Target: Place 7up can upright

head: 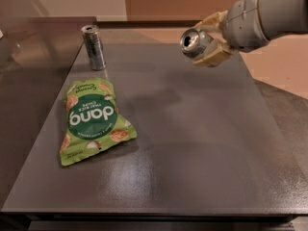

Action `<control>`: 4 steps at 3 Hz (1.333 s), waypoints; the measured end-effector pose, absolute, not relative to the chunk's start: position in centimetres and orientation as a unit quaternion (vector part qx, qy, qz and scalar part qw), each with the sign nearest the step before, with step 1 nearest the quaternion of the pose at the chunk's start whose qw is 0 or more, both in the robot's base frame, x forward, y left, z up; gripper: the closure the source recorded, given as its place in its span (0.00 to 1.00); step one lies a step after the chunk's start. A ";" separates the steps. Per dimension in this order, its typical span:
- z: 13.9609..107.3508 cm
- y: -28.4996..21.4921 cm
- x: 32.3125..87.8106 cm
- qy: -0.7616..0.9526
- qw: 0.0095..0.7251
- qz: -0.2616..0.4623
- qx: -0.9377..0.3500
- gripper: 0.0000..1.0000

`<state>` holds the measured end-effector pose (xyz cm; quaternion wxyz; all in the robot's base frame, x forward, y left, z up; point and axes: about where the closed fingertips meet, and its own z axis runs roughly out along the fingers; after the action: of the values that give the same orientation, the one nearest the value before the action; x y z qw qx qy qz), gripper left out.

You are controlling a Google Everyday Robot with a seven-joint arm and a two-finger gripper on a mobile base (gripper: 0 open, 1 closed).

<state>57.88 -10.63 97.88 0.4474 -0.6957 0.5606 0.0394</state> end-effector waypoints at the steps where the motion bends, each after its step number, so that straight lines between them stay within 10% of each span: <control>1: 97.8 -11.0 58.0 0.595 0.492 0.087 -0.630 1.00; 4: 96.9 -11.0 58.9 0.667 0.551 0.208 -0.457 1.00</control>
Offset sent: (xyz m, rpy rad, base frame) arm 0.0101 -0.0225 -0.0017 0.5033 0.1853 -0.2887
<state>58.93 -11.05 96.85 0.5505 -0.4573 0.6668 0.2079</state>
